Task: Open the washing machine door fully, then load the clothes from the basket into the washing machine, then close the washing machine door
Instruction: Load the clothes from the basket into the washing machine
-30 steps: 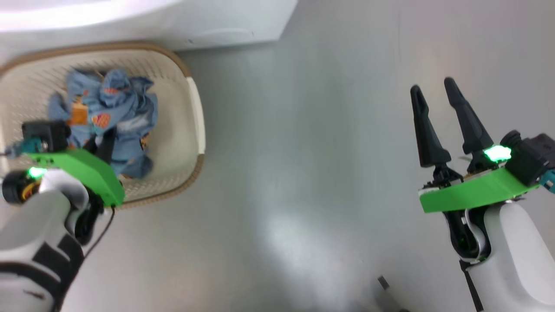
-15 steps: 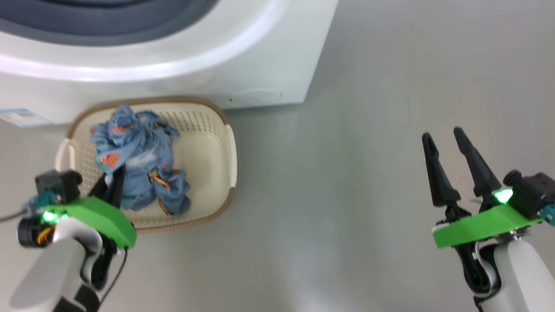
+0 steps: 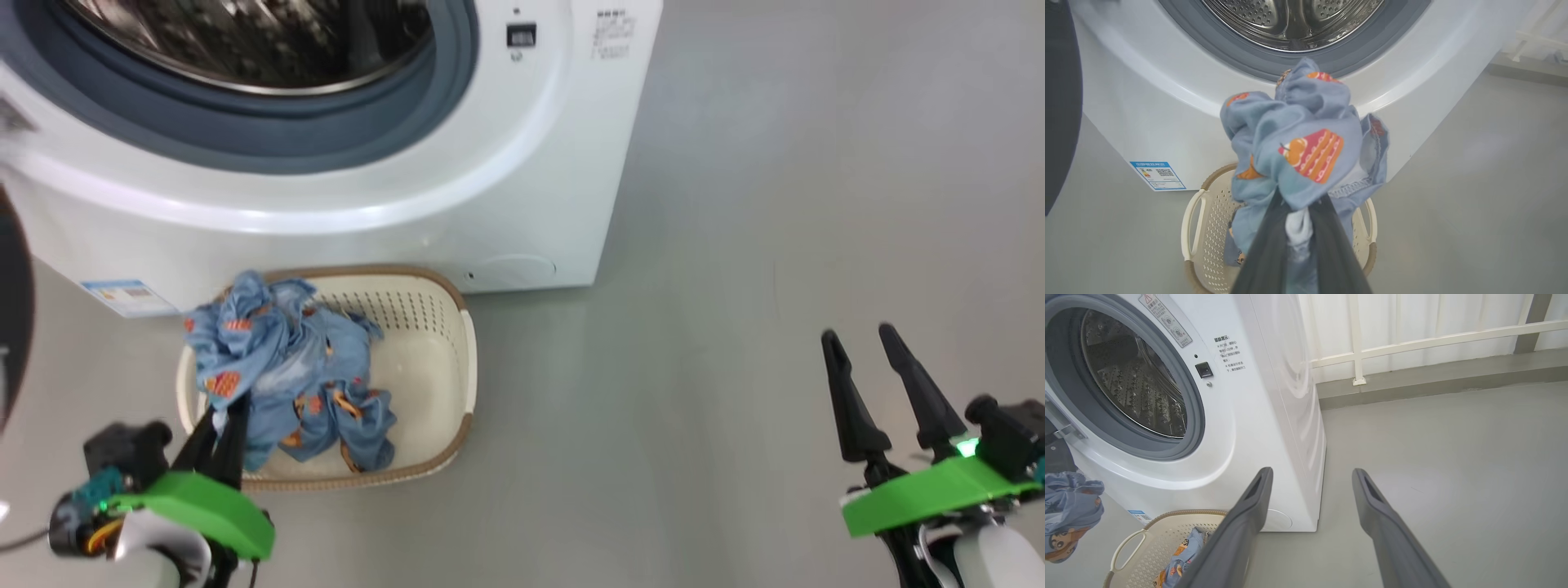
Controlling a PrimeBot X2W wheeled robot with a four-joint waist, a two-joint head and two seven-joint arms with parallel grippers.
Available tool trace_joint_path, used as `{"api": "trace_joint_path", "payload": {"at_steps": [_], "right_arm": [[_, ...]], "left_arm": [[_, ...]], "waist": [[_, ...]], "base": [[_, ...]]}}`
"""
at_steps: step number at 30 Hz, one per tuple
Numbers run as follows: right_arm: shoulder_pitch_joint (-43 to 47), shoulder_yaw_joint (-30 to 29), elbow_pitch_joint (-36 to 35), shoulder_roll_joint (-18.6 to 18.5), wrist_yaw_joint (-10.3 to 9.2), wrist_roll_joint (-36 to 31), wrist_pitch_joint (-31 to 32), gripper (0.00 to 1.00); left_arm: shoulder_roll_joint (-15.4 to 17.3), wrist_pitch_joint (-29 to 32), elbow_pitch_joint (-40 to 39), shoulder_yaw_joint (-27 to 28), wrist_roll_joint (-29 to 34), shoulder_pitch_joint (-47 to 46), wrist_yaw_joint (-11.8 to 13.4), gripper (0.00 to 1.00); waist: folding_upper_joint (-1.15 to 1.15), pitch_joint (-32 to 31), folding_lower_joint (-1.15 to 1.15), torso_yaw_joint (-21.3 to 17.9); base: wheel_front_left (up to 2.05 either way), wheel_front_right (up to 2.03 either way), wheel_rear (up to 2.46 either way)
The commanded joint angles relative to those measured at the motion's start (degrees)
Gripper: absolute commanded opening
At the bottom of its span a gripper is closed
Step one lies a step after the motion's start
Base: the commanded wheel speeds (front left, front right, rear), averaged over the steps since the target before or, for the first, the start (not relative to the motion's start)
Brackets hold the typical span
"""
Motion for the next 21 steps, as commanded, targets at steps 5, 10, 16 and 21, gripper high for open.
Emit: {"api": "trace_joint_path", "payload": {"at_steps": [5,10,16,21], "right_arm": [[3.1,0.1,-1.1,-1.3,0.09,0.2,-0.3,1.00],[5.6,-0.9,-1.2,-1.6,0.09,0.2,-0.3,1.00],[8.3,-2.3,-1.7,-1.5,0.09,0.2,-0.3,1.00],[8.8,-2.7,-2.0,-1.4,0.09,0.2,-0.3,1.00]], "left_arm": [[0.3,-0.6,-6.0,5.4,3.7,4.7,-0.1,0.00],[-1.8,-0.6,-10.8,7.7,5.8,10.0,-0.1,0.00],[-3.5,-0.6,-15.5,9.7,7.2,14.6,-0.1,0.00],[-4.4,-0.6,-18.0,10.7,8.3,16.6,-0.1,0.00]], "waist": [[0.00,-4.6,0.00,1.6],[0.00,-6.8,0.00,2.7],[0.00,-8.3,0.00,4.0],[0.00,-8.0,0.00,4.4]], "base": [[0.00,0.00,0.00],[0.00,0.00,0.00],[0.00,0.00,0.00],[0.00,0.00,0.00]]}}
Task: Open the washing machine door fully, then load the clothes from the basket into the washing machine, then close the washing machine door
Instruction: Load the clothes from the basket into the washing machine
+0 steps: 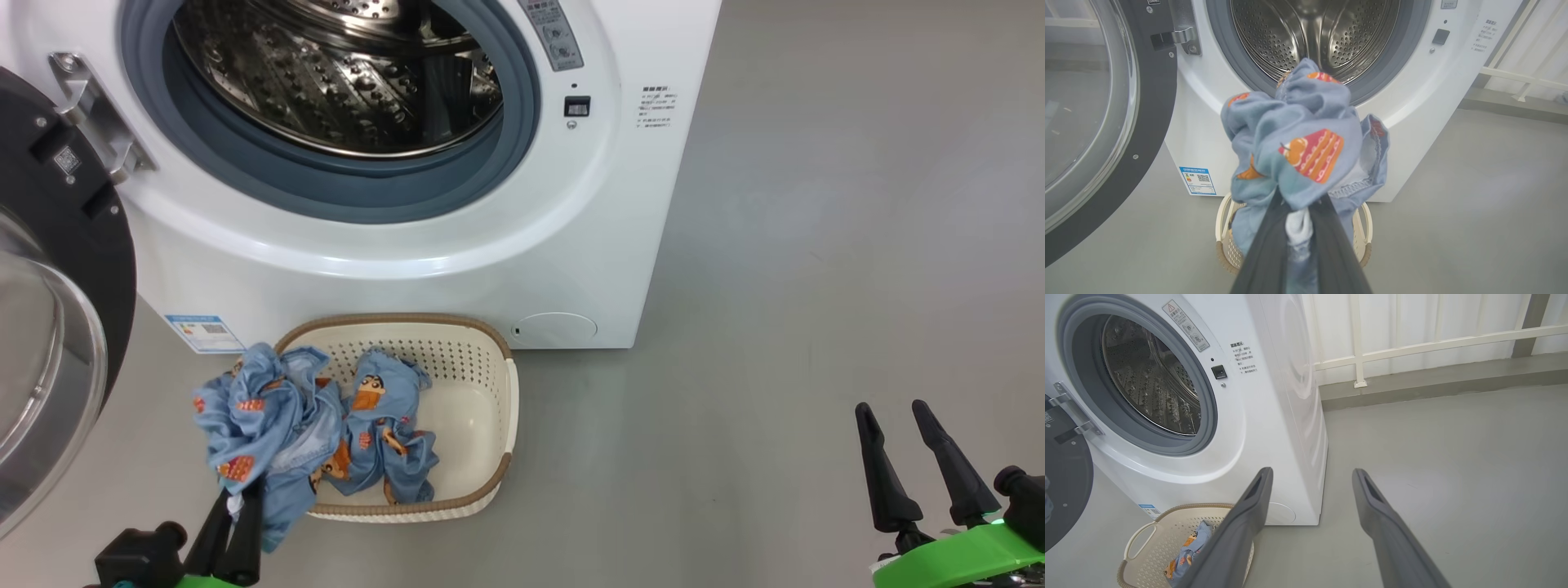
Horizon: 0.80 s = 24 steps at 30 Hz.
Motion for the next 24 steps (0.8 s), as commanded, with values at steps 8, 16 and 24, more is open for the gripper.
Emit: {"api": "trace_joint_path", "payload": {"at_steps": [8,16,24], "right_arm": [[-1.2,0.9,-2.0,-0.8,0.09,0.0,-0.3,1.00],[-3.6,1.3,-2.7,-0.4,0.09,0.1,-0.3,1.00],[-7.2,1.8,-3.2,0.5,0.09,0.1,-0.3,1.00]], "left_arm": [[0.6,-0.6,-2.6,2.7,1.3,-1.6,-0.1,0.00],[1.0,-0.6,-2.1,2.3,0.7,-6.6,-0.1,0.00],[2.6,-0.6,-0.2,0.7,-0.3,-15.9,-0.1,0.00]], "waist": [[0.00,1.7,0.00,-0.2],[0.00,6.0,0.00,-1.3],[0.00,12.2,0.00,-3.1]], "base": [[0.00,0.00,0.00],[0.00,0.00,0.00],[0.00,0.00,0.00]]}}
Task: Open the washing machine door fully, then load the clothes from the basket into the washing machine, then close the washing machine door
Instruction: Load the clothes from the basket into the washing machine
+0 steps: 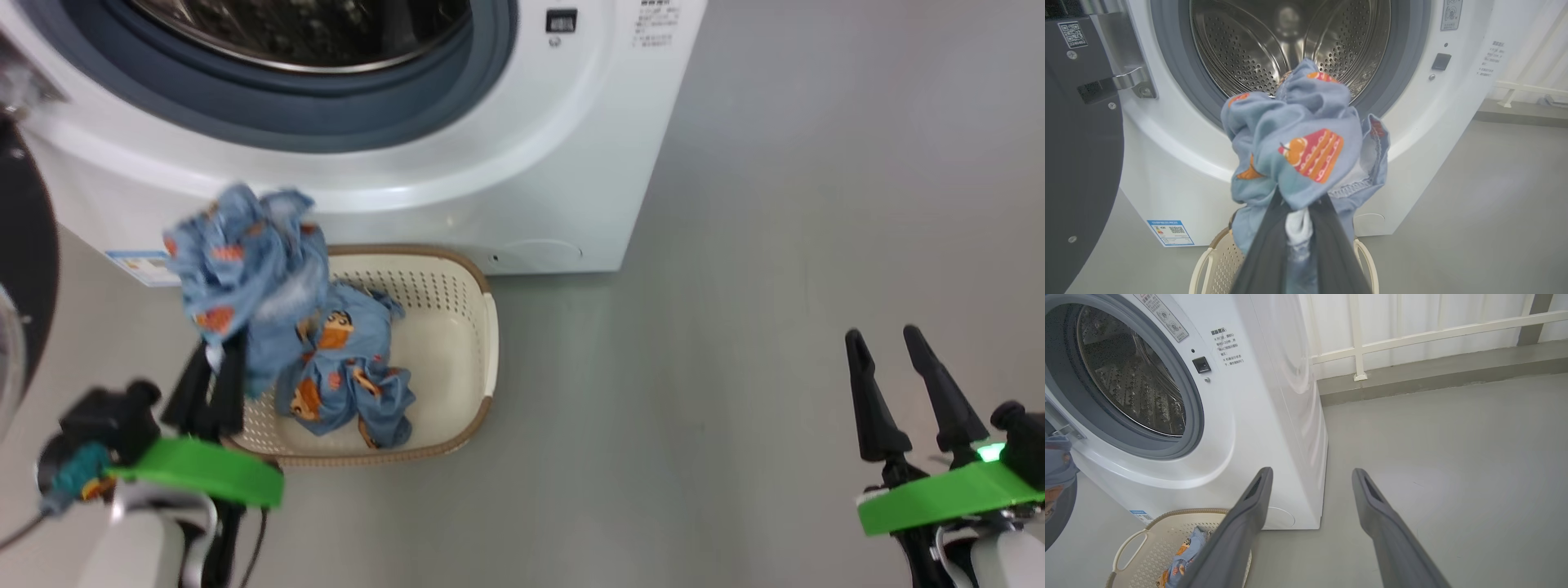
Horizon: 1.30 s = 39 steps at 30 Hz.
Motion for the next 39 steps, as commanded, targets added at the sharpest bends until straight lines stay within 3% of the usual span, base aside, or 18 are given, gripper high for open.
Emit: {"api": "trace_joint_path", "payload": {"at_steps": [1,17,38,39], "right_arm": [[-1.6,1.4,-1.5,-0.4,0.09,0.1,-0.3,1.00],[-9.3,3.6,-2.3,2.4,0.09,0.6,-0.3,1.00],[-12.4,6.4,-2.4,5.2,0.09,1.0,-0.3,1.00],[-12.5,6.5,-2.4,5.3,0.09,1.1,-0.3,1.00]], "left_arm": [[2.0,-0.6,-0.6,1.8,-0.6,-3.3,-0.1,0.00],[7.6,-0.6,12.3,-1.2,-1.8,-29.7,-0.1,0.00],[13.4,-0.6,34.2,-3.7,-3.8,-55.2,-0.1,0.00],[13.8,-0.6,34.2,-3.5,-3.3,-56.0,-0.1,0.17]], "waist": [[0.00,4.0,0.00,-1.7],[0.00,15.0,0.00,-7.0],[0.00,20.6,0.00,-14.0],[0.00,20.8,0.00,-14.2]], "base": [[0.00,0.00,0.00],[0.00,0.00,0.00],[0.00,0.00,0.00],[0.00,0.00,0.00]]}}
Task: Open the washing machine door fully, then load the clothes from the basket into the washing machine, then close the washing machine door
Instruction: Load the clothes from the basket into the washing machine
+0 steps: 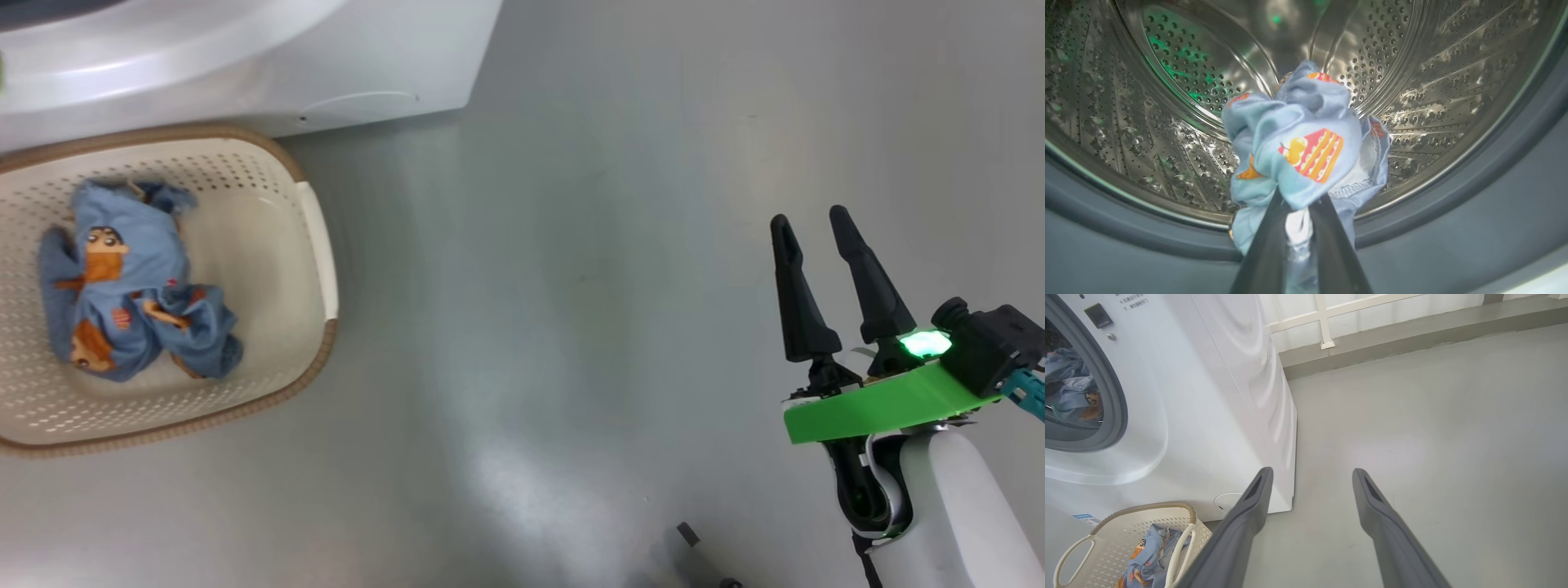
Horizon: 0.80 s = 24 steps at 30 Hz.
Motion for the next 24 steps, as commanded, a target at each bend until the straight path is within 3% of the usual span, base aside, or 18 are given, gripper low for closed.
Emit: {"api": "trace_joint_path", "payload": {"at_steps": [1,2,3,11,24], "right_arm": [[0.2,1.4,-1.4,0.2,0.09,0.5,-0.3,1.00],[0.0,1.5,-1.5,0.2,0.09,0.6,-0.3,1.00],[-0.1,1.7,-1.5,0.3,0.09,0.6,-0.3,1.00],[-0.4,1.5,-1.7,0.5,0.09,0.6,-0.3,1.00],[-0.9,1.3,-1.7,0.0,0.09,0.2,-0.3,1.00]], "left_arm": [[3.9,-0.4,-1.2,1.6,0.6,-2.4,-0.1,0.37],[4.2,-0.4,-1.5,2.2,1.2,-2.9,0.0,0.75],[4.6,-0.4,-1.9,2.7,2.0,-3.3,0.2,1.00],[4.4,-0.4,-4.8,6.8,5.6,-3.7,0.6,1.00],[0.2,-0.4,-6.1,12.1,7.4,2.4,0.1,1.00]], "waist": [[0.00,0.9,0.00,-1.0],[0.00,1.0,0.00,-1.2],[0.00,1.2,0.00,-1.5],[0.00,1.9,0.00,-2.3],[0.00,0.5,0.00,-0.4]], "base": [[0.00,0.00,0.00],[0.00,0.00,0.00],[0.00,0.00,0.00],[0.00,0.00,0.00],[0.00,0.00,0.00]]}}
